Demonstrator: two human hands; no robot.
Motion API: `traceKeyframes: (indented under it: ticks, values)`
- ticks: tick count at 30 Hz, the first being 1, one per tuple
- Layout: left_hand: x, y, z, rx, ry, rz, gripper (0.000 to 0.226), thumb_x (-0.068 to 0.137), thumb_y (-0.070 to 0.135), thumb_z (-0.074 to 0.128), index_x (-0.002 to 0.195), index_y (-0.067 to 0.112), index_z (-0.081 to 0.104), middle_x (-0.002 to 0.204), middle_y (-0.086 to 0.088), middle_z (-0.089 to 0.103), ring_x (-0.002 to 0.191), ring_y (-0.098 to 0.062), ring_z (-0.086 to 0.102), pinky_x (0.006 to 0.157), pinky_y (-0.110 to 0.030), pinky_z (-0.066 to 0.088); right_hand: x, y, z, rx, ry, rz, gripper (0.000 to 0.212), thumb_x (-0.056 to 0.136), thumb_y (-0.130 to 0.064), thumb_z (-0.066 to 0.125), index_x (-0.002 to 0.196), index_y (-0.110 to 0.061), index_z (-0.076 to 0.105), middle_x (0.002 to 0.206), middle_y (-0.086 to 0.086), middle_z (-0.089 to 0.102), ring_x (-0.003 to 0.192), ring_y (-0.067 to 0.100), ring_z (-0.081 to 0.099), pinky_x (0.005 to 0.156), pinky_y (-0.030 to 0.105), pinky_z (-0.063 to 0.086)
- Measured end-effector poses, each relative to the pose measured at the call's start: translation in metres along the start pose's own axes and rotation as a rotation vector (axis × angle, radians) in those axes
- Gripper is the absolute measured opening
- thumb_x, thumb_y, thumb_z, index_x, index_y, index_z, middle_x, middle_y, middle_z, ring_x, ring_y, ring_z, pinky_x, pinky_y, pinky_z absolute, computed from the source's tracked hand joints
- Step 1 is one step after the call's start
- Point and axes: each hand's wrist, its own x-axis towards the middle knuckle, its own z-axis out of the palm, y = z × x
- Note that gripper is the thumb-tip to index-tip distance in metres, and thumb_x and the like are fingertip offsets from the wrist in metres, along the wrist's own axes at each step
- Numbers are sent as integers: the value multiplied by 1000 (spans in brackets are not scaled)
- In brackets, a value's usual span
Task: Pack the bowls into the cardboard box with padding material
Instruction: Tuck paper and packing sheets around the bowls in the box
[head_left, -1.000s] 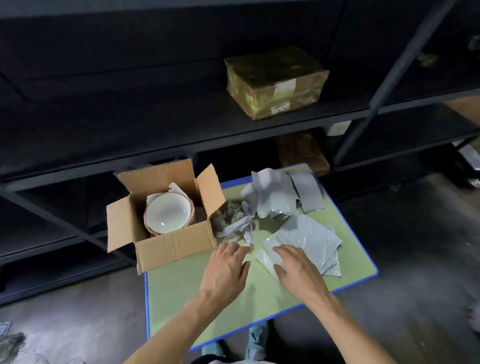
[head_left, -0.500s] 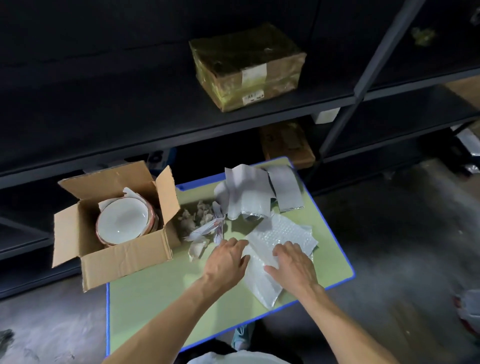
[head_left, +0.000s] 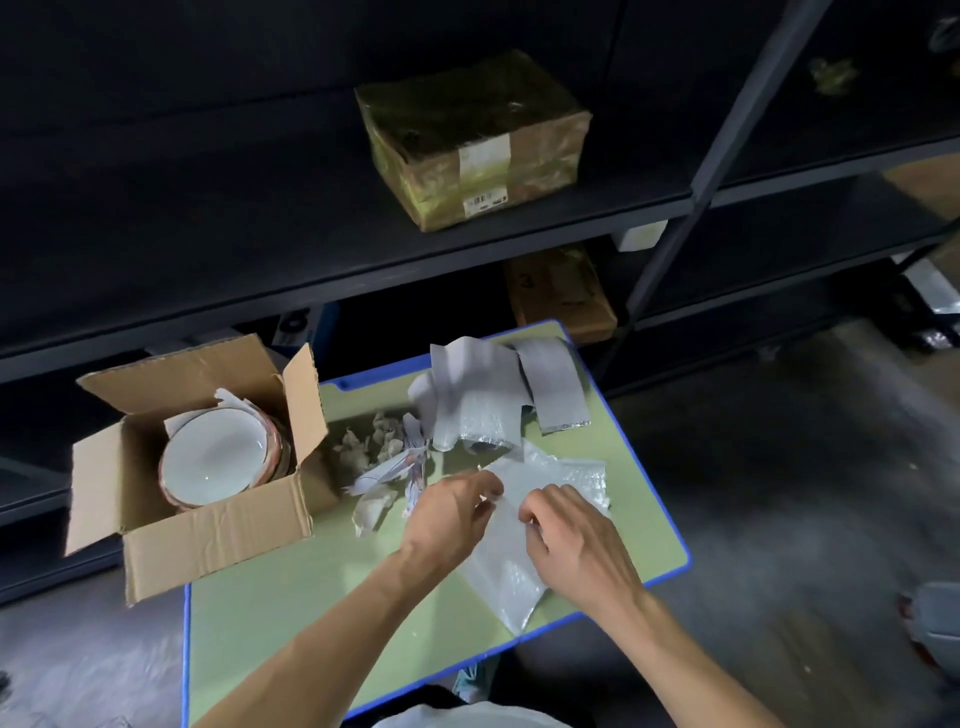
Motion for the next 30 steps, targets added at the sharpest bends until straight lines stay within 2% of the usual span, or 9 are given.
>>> traceKeyframes:
  ticks: [4, 9, 12, 15, 19, 23, 26, 28, 30]
  values:
    - [-6, 6, -7, -145, 88, 20, 16, 91, 16, 63, 104, 19, 71, 99, 9, 72, 85, -8, 68, 79, -29, 55, -10, 10, -12, 185, -100, 135, 37, 92, -65, 40, 96, -33, 56, 96, -20, 57, 95, 2, 52, 79, 26, 45]
    - [-37, 12, -31, -314, 119, -24, 25, 87, 7, 65, 102, 26, 75, 101, 23, 71, 89, 0, 66, 81, -14, 51, -4, 17, -23, 212, -61, 308, 45, 95, -55, 51, 131, -29, 51, 131, -16, 52, 126, 11, 41, 95, 28, 43]
    - [-49, 12, -49, -399, 140, -87, 42, 81, -4, 55, 98, 29, 76, 95, 27, 71, 82, 1, 67, 75, -17, 51, 9, 14, -30, 383, -192, 421, 65, 93, -54, 59, 148, -27, 38, 141, -10, 47, 136, 13, 37, 107, 32, 36]
    - [-54, 10, -67, -494, 160, -162, 45, 83, 4, 44, 96, 33, 74, 95, 24, 72, 65, -11, 60, 61, -26, 50, 23, 13, -32, 610, -265, 509, 59, 78, -55, 68, 123, -19, 57, 108, -8, 62, 101, 13, 60, 90, 33, 48]
    - [-63, 10, -83, -549, 284, -203, 19, 96, 26, 53, 104, 41, 63, 97, 16, 69, 79, -11, 67, 69, -27, 53, 38, -4, -46, 648, -232, 357, 22, 84, -32, 67, 82, -12, 59, 71, -6, 55, 66, 10, 51, 64, 31, 40]
    - [-66, -2, -96, -480, 269, -167, 44, 89, 26, 71, 120, 49, 50, 95, 17, 66, 82, 0, 61, 74, -18, 49, 55, -24, -69, 535, -373, 146, 12, 89, -25, 69, 81, -19, 64, 80, -4, 66, 75, 9, 61, 68, 24, 43]
    - [-62, -8, -107, -306, 166, -130, 11, 92, 35, 66, 90, 24, 63, 71, 8, 57, 61, -4, 45, 63, -28, 42, 67, -40, -75, 480, -453, 65, 19, 87, -27, 71, 77, -16, 58, 71, -6, 57, 67, 10, 51, 66, 30, 37]
    - [-63, -10, -113, -314, 192, -118, 27, 95, 29, 63, 73, 16, 54, 61, 7, 47, 58, -7, 37, 57, -27, 33, 72, -54, -77, 536, -410, 64, 12, 88, -22, 71, 85, -27, 60, 78, -21, 56, 72, -4, 50, 72, 27, 39]
    - [-65, -17, -122, -390, 269, -163, 31, 95, 26, 60, 68, 16, 47, 58, 11, 41, 58, -8, 35, 56, -29, 31, 76, -64, -78, 624, -288, 143, 29, 87, -21, 72, 110, -36, 62, 106, -25, 63, 100, -8, 56, 83, 22, 44]
